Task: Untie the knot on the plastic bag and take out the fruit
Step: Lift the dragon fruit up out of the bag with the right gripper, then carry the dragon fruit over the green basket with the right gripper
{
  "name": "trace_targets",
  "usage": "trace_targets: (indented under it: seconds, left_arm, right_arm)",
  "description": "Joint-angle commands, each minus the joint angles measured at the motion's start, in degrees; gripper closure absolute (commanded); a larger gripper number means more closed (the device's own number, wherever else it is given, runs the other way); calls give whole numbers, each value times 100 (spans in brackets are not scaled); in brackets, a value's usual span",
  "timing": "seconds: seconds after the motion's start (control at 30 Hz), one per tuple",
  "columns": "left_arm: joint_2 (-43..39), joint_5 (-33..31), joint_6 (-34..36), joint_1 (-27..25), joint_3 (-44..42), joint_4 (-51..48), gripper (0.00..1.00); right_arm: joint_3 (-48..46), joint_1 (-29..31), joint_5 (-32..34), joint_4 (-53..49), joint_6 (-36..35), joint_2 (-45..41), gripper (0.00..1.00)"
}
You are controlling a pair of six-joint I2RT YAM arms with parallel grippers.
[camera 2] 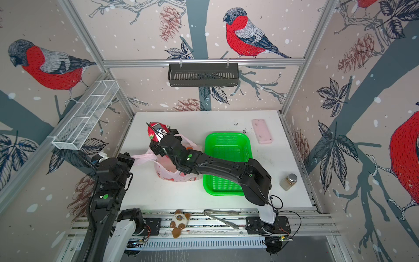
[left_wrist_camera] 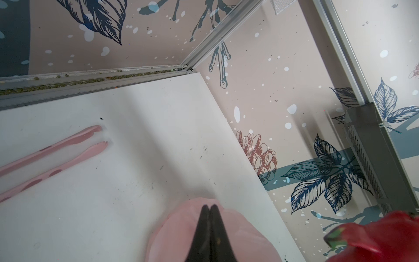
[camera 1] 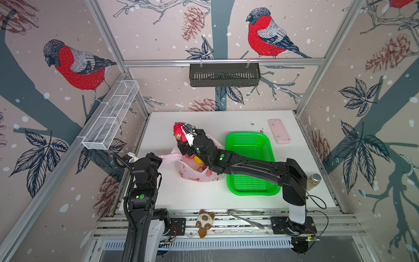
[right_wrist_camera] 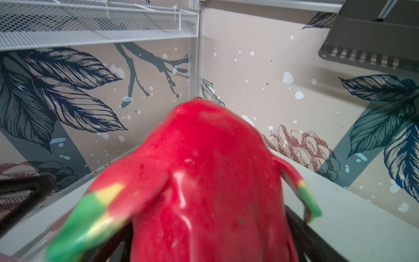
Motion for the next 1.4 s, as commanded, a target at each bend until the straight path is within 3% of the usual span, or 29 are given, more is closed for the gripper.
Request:
trace_targets:
  seconds: [0.0,0.3,0.53,1.0,1.37]
  left_arm:
    - [-52,-102,-48,-1,-13,10,100]
    - [-141,-117,-15,-1,-40,25,100]
    - [-187,-76,11,-1,-39,-28,100]
    - [-196,-78,156,-1,28,-68,100]
    - [-135,-64,176,-1,82,-96,100]
  right_arm:
    - [322,-23,-29,535,-183,39,83]
    - [935,-273,369,146,-216,-31,84]
    - [765,-791,721,-261,106,-593,84]
    - [-1649,-1913,1006,-1354,1818,-2310,84]
    - [-3013,-2112,784,-2044,3230,-2580,84]
